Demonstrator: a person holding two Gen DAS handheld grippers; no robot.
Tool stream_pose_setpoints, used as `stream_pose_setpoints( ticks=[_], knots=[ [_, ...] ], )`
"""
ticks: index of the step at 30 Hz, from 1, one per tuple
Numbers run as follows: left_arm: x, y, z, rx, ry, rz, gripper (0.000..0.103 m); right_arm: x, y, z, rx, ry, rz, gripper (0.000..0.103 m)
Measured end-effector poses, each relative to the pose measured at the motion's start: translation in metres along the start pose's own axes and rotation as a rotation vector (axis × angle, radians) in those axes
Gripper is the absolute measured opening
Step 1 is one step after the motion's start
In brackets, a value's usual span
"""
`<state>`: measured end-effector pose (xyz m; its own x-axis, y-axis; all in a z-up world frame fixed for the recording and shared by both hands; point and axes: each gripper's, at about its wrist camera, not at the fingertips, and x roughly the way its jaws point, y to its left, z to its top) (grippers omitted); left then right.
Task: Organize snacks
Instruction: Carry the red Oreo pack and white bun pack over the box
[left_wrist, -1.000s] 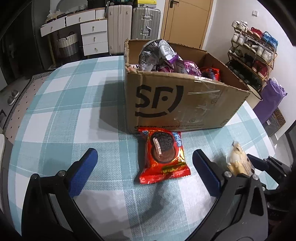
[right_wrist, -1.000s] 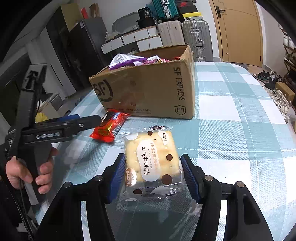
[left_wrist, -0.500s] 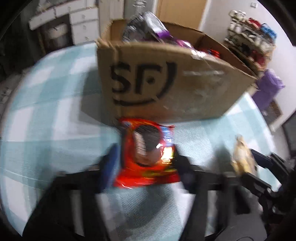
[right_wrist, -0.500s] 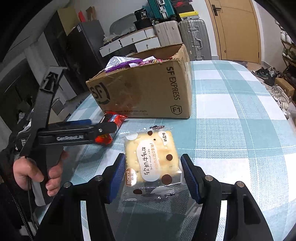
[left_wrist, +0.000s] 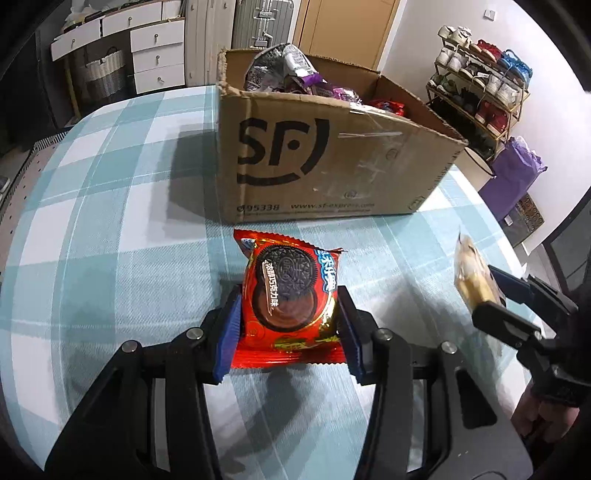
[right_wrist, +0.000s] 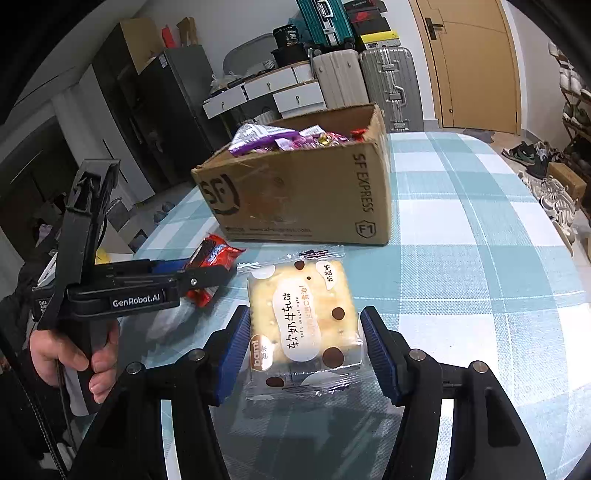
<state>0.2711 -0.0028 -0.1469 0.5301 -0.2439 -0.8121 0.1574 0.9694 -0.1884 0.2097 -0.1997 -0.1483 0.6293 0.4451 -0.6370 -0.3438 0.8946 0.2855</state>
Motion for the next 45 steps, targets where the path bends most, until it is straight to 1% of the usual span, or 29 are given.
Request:
stream_pose_setpoints(
  ticks=[4,12,17,21,28,33,35,40,45],
  knots=[
    [-0.012,0.001,-0.009,-0.003,-0.015,-0.016,0.045,-0.009,0.008,0.001,-0.004,-0.017,0.010,0.061],
    [-0.051,-0.006,-0.022,-0.005,-0.069,-0.044,0.045,-0.029,0.031,0.004,-0.026,-0.061,0.036,0.061],
    [-0.079,-0.010,-0.022,0.003,-0.112,-0.056,0.045,-0.047,0.047,0.009,-0.040,-0.099,0.048,0.061],
    [-0.100,-0.014,-0.016,0.010,-0.138,-0.060,0.045,-0.058,0.056,0.016,-0.050,-0.112,0.057,0.061],
    [-0.137,-0.022,0.008,0.034,-0.179,-0.070,0.045,-0.078,0.068,0.041,-0.063,-0.148,0.057,0.061],
    [-0.161,-0.026,0.035,0.058,-0.204,-0.062,0.045,-0.089,0.071,0.063,-0.062,-0.171,0.065,0.062],
    [-0.167,-0.026,0.047,0.062,-0.211,-0.081,0.045,-0.091,0.071,0.072,-0.060,-0.181,0.066,0.061],
    [-0.174,-0.028,0.075,0.082,-0.215,-0.075,0.045,-0.093,0.068,0.094,-0.046,-0.187,0.063,0.062],
    [-0.172,-0.031,0.102,0.088,-0.222,-0.085,0.045,-0.087,0.066,0.116,-0.060,-0.183,0.050,0.062]
  ],
)
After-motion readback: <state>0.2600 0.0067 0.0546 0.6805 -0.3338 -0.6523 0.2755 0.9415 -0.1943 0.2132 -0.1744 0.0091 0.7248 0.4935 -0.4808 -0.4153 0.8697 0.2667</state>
